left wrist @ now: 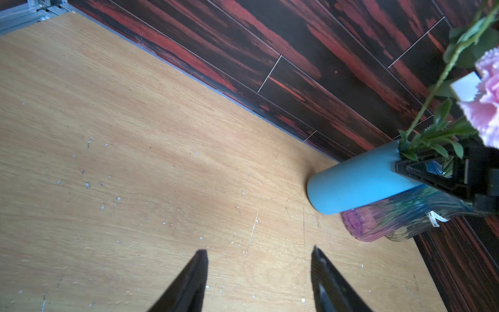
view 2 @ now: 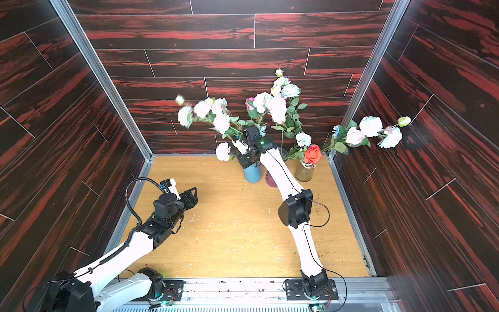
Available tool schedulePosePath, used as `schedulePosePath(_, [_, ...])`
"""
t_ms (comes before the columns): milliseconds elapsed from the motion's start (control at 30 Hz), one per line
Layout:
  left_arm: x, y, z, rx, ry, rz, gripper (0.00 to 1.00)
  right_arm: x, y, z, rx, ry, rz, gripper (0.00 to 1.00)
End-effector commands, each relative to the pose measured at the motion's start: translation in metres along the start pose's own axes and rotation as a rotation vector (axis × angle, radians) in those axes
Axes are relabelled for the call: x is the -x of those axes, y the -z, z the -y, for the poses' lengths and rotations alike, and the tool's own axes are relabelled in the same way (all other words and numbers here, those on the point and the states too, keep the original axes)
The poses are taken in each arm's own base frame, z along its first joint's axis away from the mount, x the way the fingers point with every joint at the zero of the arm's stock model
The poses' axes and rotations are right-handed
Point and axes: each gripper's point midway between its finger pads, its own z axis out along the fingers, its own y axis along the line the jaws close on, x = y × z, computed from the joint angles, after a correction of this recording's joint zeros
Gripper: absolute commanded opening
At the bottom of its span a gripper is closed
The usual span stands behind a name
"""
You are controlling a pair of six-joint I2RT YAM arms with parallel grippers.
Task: Pick out blue flowers from the vase
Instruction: Move the vase to the center of the board.
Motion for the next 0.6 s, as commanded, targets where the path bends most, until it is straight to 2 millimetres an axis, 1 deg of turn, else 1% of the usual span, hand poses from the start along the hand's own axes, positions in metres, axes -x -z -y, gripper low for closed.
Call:
schedulePosePath(0, [0.013,0.003,0.005,-0.009,-0.005,0.036,0.62,0.020,0.047,-0.024,0.059,-0.003,0.085,0.00])
schedulePosePath(133, [0.014,0.004,0.005,-0.011,-0.004,0.038,0.62,0.026,0.061,-0.028,0.062,-0.004,0.114,0.00])
schedulePosePath(200, [0.014,0.004,0.006,-0.013,-0.005,0.040,0.62,0.028,0.069,-0.034,0.077,0.001,0.127,0.00])
schedulePosePath(400, [0.014,0.005,0.005,-0.014,-0.004,0.042,0.62,0.028,0.088,-0.062,0.094,0.045,0.128,0.00])
schedulePosePath(567, [0.014,0.005,0.005,-0.015,-0.003,0.044,0.62,0.019,0.098,-0.089,0.075,0.094,0.100,0.00])
